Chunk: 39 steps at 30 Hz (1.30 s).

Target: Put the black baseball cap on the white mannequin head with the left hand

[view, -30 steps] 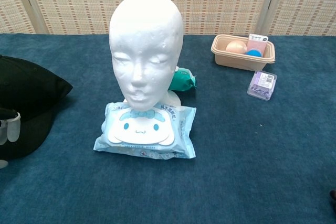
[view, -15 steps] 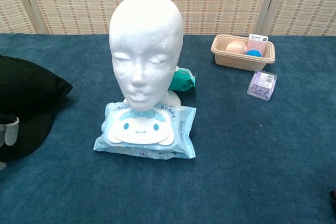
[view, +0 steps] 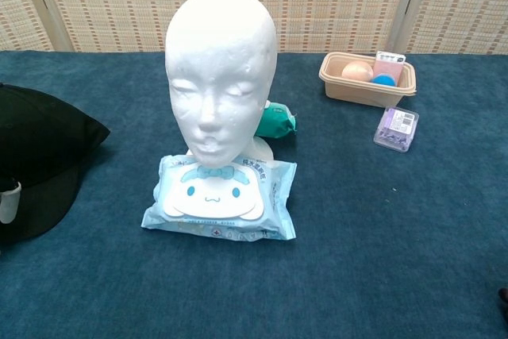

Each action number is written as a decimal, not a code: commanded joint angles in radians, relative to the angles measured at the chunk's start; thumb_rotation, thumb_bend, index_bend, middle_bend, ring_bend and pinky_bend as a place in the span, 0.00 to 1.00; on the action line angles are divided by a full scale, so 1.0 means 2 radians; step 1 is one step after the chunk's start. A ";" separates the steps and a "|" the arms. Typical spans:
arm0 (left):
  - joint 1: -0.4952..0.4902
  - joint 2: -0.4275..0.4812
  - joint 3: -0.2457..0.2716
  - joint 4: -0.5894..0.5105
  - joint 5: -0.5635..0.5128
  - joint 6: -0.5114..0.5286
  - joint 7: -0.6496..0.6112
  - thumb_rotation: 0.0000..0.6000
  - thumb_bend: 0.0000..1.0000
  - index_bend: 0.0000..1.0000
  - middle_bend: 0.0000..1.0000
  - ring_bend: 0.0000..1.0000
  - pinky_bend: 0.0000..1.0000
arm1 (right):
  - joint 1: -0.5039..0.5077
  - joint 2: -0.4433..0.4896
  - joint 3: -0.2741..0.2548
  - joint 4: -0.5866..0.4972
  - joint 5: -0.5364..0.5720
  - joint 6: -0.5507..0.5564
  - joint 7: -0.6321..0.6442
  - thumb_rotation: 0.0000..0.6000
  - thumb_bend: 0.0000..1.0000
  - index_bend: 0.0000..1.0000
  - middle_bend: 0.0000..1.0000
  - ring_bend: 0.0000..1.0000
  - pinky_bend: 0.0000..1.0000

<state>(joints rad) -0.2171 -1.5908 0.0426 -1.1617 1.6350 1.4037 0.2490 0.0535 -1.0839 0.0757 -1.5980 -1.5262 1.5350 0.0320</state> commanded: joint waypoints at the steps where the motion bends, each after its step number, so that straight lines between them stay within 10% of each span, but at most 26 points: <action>1: -0.001 0.000 -0.001 0.002 -0.001 -0.001 -0.001 1.00 0.02 0.58 0.63 0.45 0.51 | 0.000 0.000 0.000 0.000 0.000 0.000 0.000 1.00 0.09 0.33 0.36 0.31 0.38; 39: -0.001 -0.014 -0.021 0.053 -0.012 0.034 -0.036 1.00 0.02 0.51 0.60 0.45 0.51 | 0.001 0.000 -0.001 -0.001 0.000 -0.002 -0.001 1.00 0.09 0.33 0.35 0.31 0.38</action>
<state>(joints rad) -0.2209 -1.6145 0.0024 -1.0623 1.6098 1.4674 0.1822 0.0547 -1.0841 0.0741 -1.6001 -1.5266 1.5309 0.0297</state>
